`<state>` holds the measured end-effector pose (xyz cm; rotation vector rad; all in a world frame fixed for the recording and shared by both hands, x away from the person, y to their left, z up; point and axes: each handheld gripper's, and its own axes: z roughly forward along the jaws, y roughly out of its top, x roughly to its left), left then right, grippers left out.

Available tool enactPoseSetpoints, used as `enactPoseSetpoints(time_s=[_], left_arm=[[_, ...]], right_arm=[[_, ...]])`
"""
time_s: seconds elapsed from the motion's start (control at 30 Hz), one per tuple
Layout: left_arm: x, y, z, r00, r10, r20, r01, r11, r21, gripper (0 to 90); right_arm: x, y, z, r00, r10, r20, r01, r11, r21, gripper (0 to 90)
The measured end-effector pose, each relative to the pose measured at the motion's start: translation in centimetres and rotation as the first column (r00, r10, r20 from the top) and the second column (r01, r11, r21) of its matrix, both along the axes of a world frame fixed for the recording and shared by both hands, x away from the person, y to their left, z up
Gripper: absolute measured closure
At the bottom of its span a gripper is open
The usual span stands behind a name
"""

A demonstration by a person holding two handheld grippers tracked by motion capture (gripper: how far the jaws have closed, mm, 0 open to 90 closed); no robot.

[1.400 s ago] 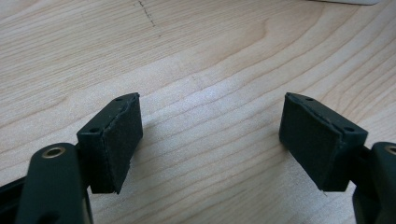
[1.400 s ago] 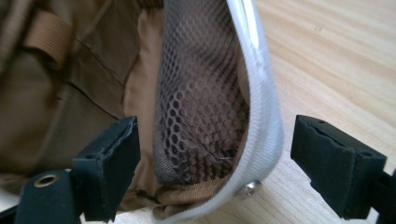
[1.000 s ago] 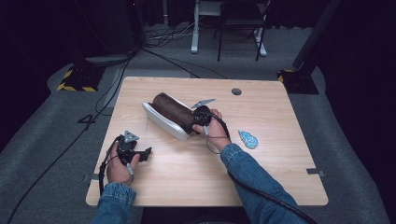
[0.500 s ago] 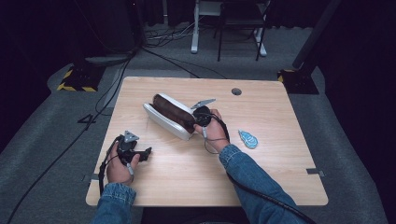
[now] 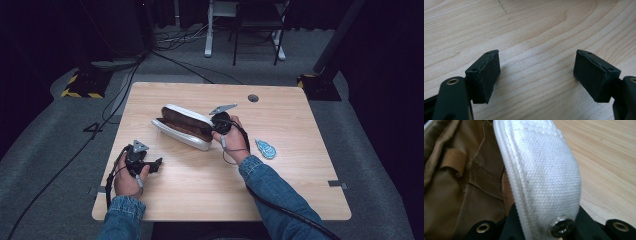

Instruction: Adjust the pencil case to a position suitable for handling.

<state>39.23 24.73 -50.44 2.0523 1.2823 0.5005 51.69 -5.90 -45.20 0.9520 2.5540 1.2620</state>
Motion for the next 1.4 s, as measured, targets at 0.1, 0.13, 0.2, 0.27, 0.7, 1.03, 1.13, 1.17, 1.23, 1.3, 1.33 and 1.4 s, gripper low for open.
enactPoseSetpoints(time_s=[0.1, 0.13, 0.2, 0.27, 0.7, 1.03, 1.13, 1.17, 1.23, 1.3, 1.33, 1.4], left_arm=[[0.0, 0.0, 0.0, 1.0, 0.001, -0.001, -0.001, 1.0, -0.003, 21.7], [0.0, 0.0, 0.0, 1.0, 0.001, -0.001, -0.001, 1.0, -0.003, 21.7], [0.0, 0.0, 0.0, 1.0, 0.001, -0.002, -0.001, 1.0, -0.003, 21.7], [0.0, 0.0, 0.0, 1.0, 0.001, -0.001, -0.001, 1.0, -0.003, 21.7], [0.1, 0.1, 0.0, 1.0, -0.007, -0.004, 0.007, 1.0, -0.003, 21.6], [0.2, 0.1, 0.0, 0.9999, -0.009, -0.004, 0.009, 1.0, -0.003, 21.6], [0.2, 0.1, 0.0, 1.0, -0.009, -0.002, 0.009, 1.0, -0.002, 21.6], [0.2, 0.1, 0.0, 1.0, -0.009, -0.002, 0.009, 1.0, -0.003, 21.6], [0.2, 0.1, 0.0, 1.0, -0.009, -0.002, 0.009, 1.0, -0.002, 21.6], [0.2, 0.1, 0.0, 1.0, -0.01, -0.002, 0.01, 1.0, -0.001, 21.6], [0.2, 0.1, 0.0, 0.9999, -0.01, -0.002, 0.01, 0.9999, -0.002, 21.6], [0.2, 0.0, 0.0, 1.0, -0.009, -0.002, 0.009, 1.0, -0.003, 21.6]], right_arm=[[-0.4, -0.9, 0.8, 0.9999, 0.002, 0.011, -0.002, 1.0, 0.005, 81.8], [-0.6, -1.1, 0.9, 0.9999, -0.001, 0.013, 0.001, 1.0, 0.006, 81.9], [-1.0, -1.9, 1.3, 0.9999, 0.001, 0.015, -0.002, 1.0, 0.019, 82.1], [-1.4, -2.6, 1.8, 0.9994, 0.002, 0.035, -0.003, 1.0, 0.016, 82.2], [-4.5, -6.6, 3.6, 0.9992, -0.002, 0.04, -0.001, 0.998, 0.067, 82.4], [-7.5, -9.8, 4.0, 0.9999, 0.002, 0.016, -0.003, 0.995, 0.101, 82.3], [-8.4, -10.6, 3.9, 0.9999, 0.005, 0.014, -0.006, 0.994, 0.108, 82.3], [-8.7, -11.0, 3.9, 0.9999, 0.006, 0.013, -0.007, 0.994, 0.111, 82.3], [-9.3, -11.5, 3.8, 1.0, 0.005, 0.009, -0.006, 0.992, 0.122, 82.3], [-9.8, -12.1, 3.7, 1.0, 0.003, 0.004, -0.004, 0.991, 0.133, 82.3], [-10.0, -12.3, 3.6, 1.0, 0.004, 0.003, -0.004, 0.991, 0.137, 82.3], [-10.8, -12.9, 3.4, 0.9999, 0.009, -0.01, -0.007, 0.987, 0.159, 82.3]])
